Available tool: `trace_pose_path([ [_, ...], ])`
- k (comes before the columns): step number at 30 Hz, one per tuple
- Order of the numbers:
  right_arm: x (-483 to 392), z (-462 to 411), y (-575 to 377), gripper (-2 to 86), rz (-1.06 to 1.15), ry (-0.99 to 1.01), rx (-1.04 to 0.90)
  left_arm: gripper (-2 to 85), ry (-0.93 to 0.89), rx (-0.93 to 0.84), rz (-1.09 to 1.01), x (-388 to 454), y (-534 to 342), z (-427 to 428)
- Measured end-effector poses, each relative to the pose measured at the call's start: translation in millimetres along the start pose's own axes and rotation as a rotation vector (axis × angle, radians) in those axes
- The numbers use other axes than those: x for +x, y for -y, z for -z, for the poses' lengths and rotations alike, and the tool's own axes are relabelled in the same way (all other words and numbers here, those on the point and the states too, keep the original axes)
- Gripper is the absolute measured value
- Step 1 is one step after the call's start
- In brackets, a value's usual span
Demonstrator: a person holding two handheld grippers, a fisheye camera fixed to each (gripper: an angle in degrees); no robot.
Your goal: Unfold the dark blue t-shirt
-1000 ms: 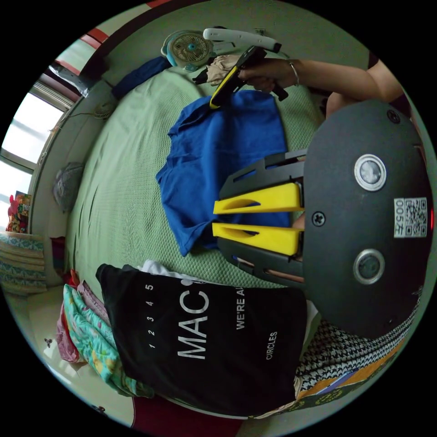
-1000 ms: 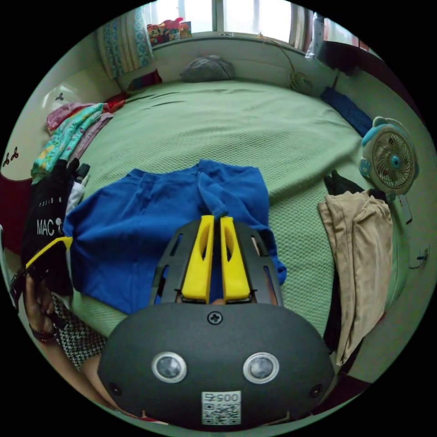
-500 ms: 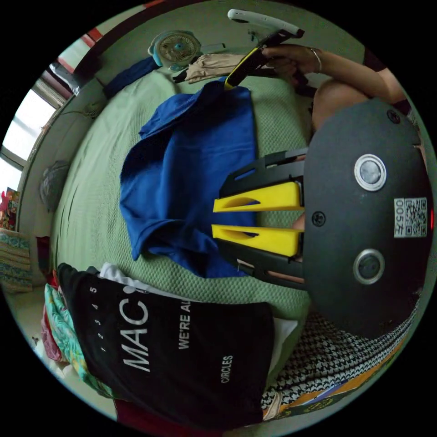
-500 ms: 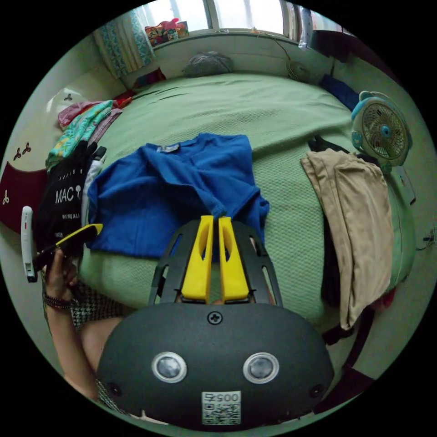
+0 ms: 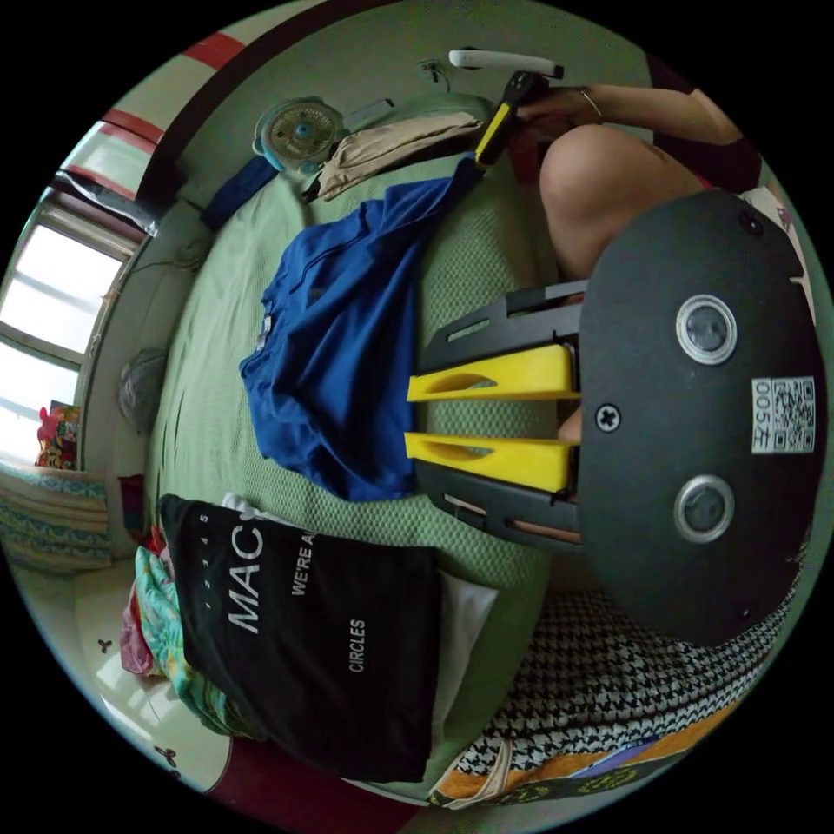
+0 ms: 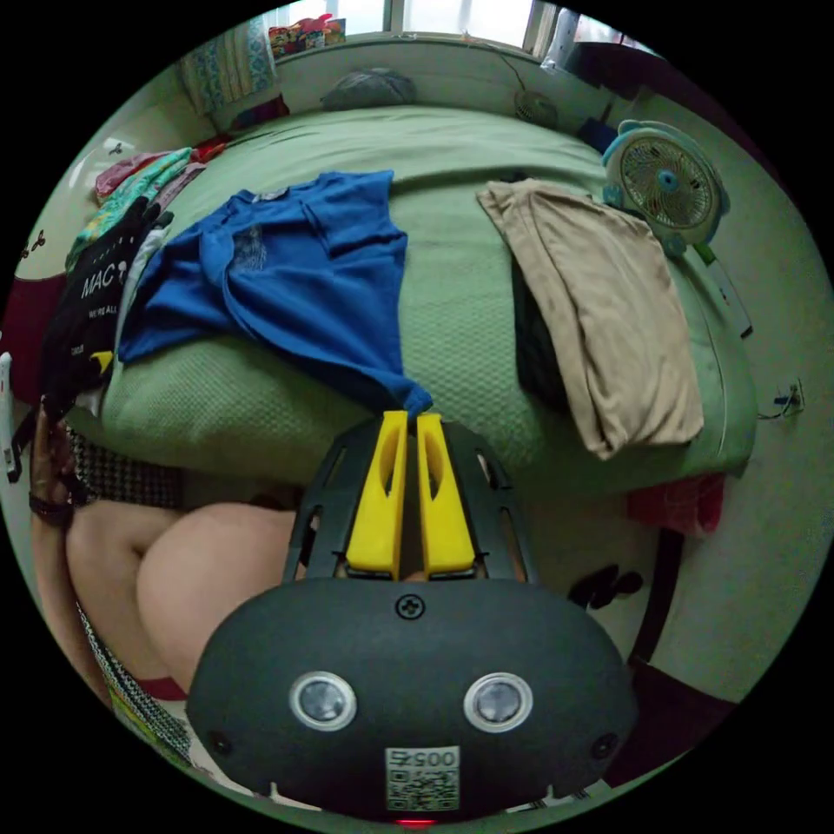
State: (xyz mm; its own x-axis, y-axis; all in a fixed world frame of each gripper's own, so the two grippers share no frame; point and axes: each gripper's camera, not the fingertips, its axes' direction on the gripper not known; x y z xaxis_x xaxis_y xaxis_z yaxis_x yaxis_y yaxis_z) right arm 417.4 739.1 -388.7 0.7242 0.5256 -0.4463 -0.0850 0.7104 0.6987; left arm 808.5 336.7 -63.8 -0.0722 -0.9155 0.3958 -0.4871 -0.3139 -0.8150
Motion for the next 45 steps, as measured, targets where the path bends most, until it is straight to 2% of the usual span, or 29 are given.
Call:
trace_pose_path([
  [9,23.6,-12.2,-63.3,-1.4,-0.063,-0.030,-0.050,8.0,-0.042,0.010,-0.016,40.8,-18.4,2.0],
  [14,26.0,-8.5,-72.0,-1.4,-0.061,-0.054,-0.004,9.5,-0.027,0.011,-0.034,67.3,-23.2,-0.4],
  [21,27.2,-19.5,-74.5,-1.4,-0.058,-0.072,0.004,11.2,0.103,0.112,-0.030,99.7,-14.1,0.0],
  [26,26.1,-22.5,-85.9,-1.6,-0.022,-0.097,-0.007,11.3,0.054,0.174,-0.116,125.7,-1.7,-5.2],
  [31,31.8,-22.8,-98.9,-1.5,-0.010,-0.084,-0.017,11.1,0.124,-0.003,-0.130,138.5,3.5,-39.0],
  [40,38.1,-19.8,-124.0,-1.5,-0.003,-0.099,0.002,4.5,0.051,-0.028,-0.052,136.2,-27.5,-16.4],
  [43,44.6,-17.3,-132.4,-1.6,-0.022,-0.074,0.013,3.9,0.082,-0.071,-0.052,137.1,-46.4,-2.6],
  [45,48.7,-14.8,-138.1,-1.5,-0.027,-0.061,0.013,3.7,0.159,-0.162,-0.089,142.3,-66.5,4.5],
])
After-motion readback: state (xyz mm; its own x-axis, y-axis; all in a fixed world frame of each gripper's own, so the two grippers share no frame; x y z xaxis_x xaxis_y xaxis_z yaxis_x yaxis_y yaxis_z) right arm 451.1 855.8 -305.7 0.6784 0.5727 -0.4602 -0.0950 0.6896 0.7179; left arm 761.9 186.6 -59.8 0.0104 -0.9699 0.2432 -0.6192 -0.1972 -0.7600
